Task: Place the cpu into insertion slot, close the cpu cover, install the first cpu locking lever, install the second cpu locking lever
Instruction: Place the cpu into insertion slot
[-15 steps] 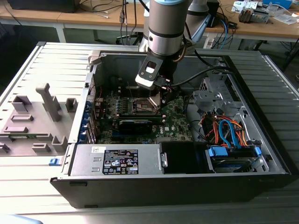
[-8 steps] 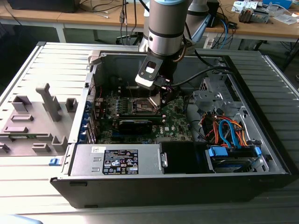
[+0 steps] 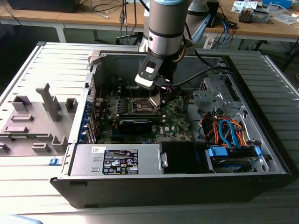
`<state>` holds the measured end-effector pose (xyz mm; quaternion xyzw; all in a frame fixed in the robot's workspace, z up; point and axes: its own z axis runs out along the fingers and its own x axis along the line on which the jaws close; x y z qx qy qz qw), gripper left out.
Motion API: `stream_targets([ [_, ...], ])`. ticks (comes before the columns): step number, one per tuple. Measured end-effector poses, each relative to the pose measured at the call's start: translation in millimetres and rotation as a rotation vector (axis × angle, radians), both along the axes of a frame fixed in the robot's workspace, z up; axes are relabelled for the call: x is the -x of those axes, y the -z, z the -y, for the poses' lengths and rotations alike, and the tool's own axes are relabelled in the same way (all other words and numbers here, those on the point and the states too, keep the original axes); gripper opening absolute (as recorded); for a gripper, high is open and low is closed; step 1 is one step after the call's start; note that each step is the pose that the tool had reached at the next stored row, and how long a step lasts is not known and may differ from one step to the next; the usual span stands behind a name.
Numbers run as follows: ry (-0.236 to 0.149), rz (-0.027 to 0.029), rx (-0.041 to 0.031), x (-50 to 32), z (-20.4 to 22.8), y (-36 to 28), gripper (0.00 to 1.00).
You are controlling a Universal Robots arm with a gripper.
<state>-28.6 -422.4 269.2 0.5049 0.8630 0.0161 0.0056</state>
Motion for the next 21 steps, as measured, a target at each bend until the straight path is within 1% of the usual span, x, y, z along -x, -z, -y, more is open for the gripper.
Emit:
stream_targets([
  [21,0.011,0.0000,0.0000,0.0,0.0,0.0,0.55],
])
